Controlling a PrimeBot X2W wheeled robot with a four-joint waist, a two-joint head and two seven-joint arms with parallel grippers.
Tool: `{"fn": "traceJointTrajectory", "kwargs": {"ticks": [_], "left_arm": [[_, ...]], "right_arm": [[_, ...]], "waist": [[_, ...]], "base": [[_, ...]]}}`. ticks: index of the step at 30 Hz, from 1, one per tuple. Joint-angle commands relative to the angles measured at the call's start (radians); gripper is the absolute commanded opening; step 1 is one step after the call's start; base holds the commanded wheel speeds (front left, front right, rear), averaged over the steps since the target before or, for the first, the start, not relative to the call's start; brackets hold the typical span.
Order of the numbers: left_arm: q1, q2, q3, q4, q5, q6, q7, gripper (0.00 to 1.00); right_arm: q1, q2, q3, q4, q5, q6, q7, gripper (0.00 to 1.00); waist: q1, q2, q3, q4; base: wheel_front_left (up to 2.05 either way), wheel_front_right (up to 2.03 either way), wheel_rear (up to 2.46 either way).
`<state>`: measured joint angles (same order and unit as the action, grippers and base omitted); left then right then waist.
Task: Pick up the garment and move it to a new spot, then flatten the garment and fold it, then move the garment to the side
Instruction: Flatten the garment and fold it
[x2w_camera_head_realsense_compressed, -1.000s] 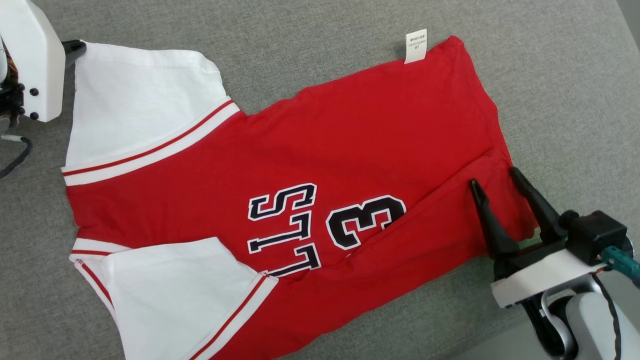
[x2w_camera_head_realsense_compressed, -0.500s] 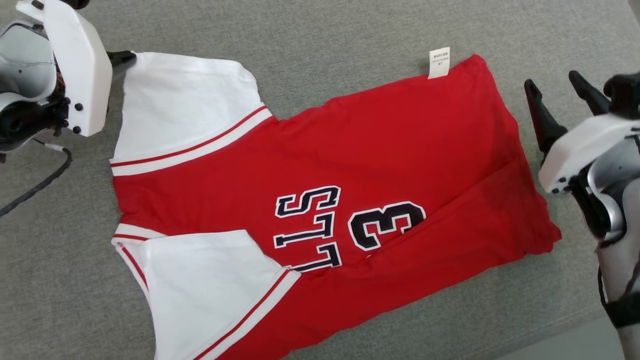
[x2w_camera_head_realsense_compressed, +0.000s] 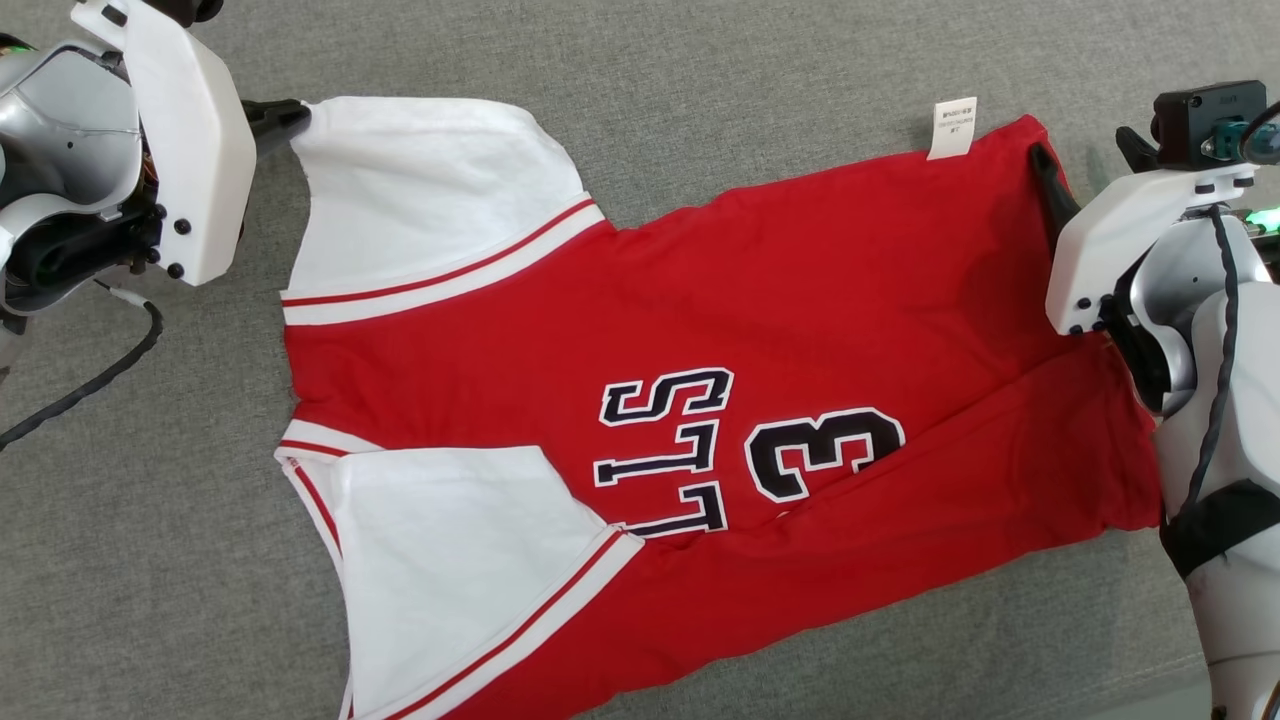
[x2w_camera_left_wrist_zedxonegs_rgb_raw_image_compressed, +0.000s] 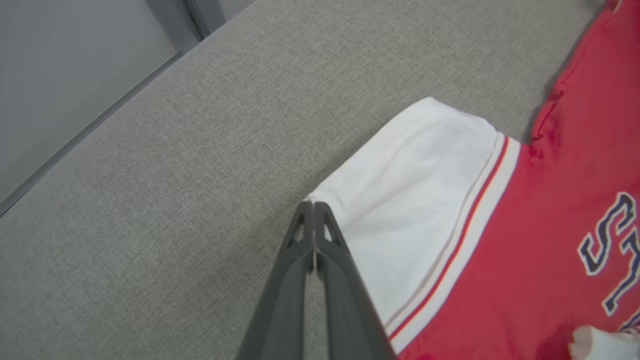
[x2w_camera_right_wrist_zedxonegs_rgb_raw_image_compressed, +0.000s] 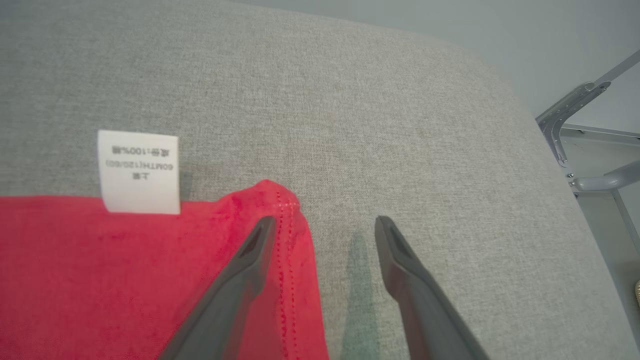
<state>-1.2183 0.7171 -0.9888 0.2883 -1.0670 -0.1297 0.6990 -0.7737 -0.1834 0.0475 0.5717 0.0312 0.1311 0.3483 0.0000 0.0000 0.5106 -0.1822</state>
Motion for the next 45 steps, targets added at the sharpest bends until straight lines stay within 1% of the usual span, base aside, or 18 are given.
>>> {"fn": "traceJointTrajectory", "kwargs": {"ticks": [1,2,3,4,7,8,10,14,17,19,21,25,29,30,31,38,42,45], "left_arm": [[-0.018,0.006,-0.004,-0.003,-0.007,0.000,-0.006,0.00],[-0.020,0.008,-0.007,-0.004,-0.009,0.000,-0.009,0.00],[-0.021,0.008,-0.010,-0.005,-0.011,0.000,-0.013,0.00],[-0.023,0.009,-0.013,-0.006,-0.012,0.000,-0.013,0.00],[-0.027,0.009,-0.025,-0.008,-0.016,0.000,-0.021,0.00],[-0.027,0.009,-0.029,-0.008,-0.019,0.000,-0.023,0.00],[-0.033,0.007,-0.038,-0.008,-0.021,0.000,-0.029,0.00],[-0.043,0.006,-0.052,-0.005,-0.026,0.000,-0.041,0.00],[-0.045,0.012,-0.064,0.001,-0.031,0.000,-0.051,0.00],[-0.045,0.015,-0.073,0.005,-0.037,0.000,-0.056,0.00],[-0.048,0.017,-0.081,0.008,-0.044,0.000,-0.062,0.00],[-0.054,0.020,-0.098,0.017,-0.054,0.000,-0.079,0.00],[-0.066,0.020,-0.113,0.002,-0.041,0.000,-0.127,0.00],[-0.073,0.027,-0.124,-0.008,-0.028,0.000,-0.175,0.00],[-0.073,0.027,-0.124,-0.008,-0.028,0.000,-0.175,0.00],[-0.107,0.039,-0.169,-0.037,-0.025,0.000,-0.356,0.00],[-0.113,0.048,-0.205,-0.053,-0.046,0.000,-0.426,0.00],[-0.092,0.068,-0.230,-0.083,-0.073,0.000,-0.459,0.00]], "right_arm": [[-0.018,-0.005,0.002,0.017,-0.007,-0.001,-0.013,1.00],[-0.025,-0.006,0.005,0.031,-0.008,-0.001,-0.021,1.00],[-0.033,-0.007,0.008,0.045,-0.009,-0.001,-0.028,0.97],[-0.041,-0.008,0.009,0.058,-0.009,-0.001,-0.034,0.86],[-0.065,-0.010,0.013,0.098,0.002,-0.001,-0.043,0.62],[-0.072,-0.011,0.014,0.112,0.007,-0.001,-0.043,0.51],[-0.087,-0.016,0.012,0.136,0.012,-0.001,-0.040,0.44],[-0.110,-0.012,0.018,0.181,0.029,-0.001,-0.035,0.36],[-0.123,-0.017,0.026,0.208,0.043,-0.001,-0.037,0.23],[-0.129,-0.018,0.030,0.225,0.060,-0.001,-0.031,0.19],[-0.134,-0.021,0.036,0.245,0.073,-0.001,-0.019,0.00],[-0.140,-0.033,0.048,0.269,0.095,-0.001,-0.005,0.00],[-0.147,-0.045,0.057,0.264,0.111,-0.001,-0.029,0.00],[-0.154,-0.054,0.061,0.250,0.121,-0.001,-0.057,0.00],[-0.154,-0.054,0.061,0.250,0.121,-0.001,-0.057,0.00],[-0.163,-0.096,0.075,0.208,0.167,-0.001,-0.138,0.00],[-0.131,-0.113,0.068,0.169,0.235,-0.001,-0.163,0.00],[-0.088,-0.142,0.062,0.120,0.315,-0.001,-0.144,0.00]], "waist": [[0.0000,0.0000,0.001,0.002],[0.0000,0.0000,0.001,0.004],[0.0000,0.0000,0.002,0.005],[0.0000,0.0000,0.002,0.007],[0.0000,0.0000,0.004,0.013],[0.0000,0.0000,0.005,0.015],[0.0000,0.0000,0.006,0.019],[0.0000,0.0000,0.005,0.028],[0.0000,0.0000,0.002,0.035],[0.0000,0.0000,0.000,0.039],[0.0000,0.0000,-0.004,0.044],[0.0000,0.0000,-0.014,0.053],[0.0000,0.0000,-0.024,0.058],[0.0000,0.0000,-0.032,0.061],[0.0000,0.0000,-0.032,0.061],[0.0000,0.0000,-0.072,0.071],[0.0000,0.0000,-0.103,0.086],[0.0000,0.0000,-0.127,0.101]], "base": [[0.00,0.00,0.00],[0.00,0.00,0.00],[0.00,0.00,0.00],[0.00,0.00,0.00],[0.00,0.00,0.00],[0.00,0.00,0.00],[0.00,0.00,0.00],[0.00,0.00,0.00],[0.00,0.00,0.00],[0.00,0.00,0.00],[0.00,0.00,0.00],[0.00,0.00,0.00],[0.00,0.00,0.00],[0.00,0.00,0.00],[0.00,0.00,0.00],[0.00,0.00,0.00],[0.00,0.00,0.00],[0.00,0.00,0.00]]}}
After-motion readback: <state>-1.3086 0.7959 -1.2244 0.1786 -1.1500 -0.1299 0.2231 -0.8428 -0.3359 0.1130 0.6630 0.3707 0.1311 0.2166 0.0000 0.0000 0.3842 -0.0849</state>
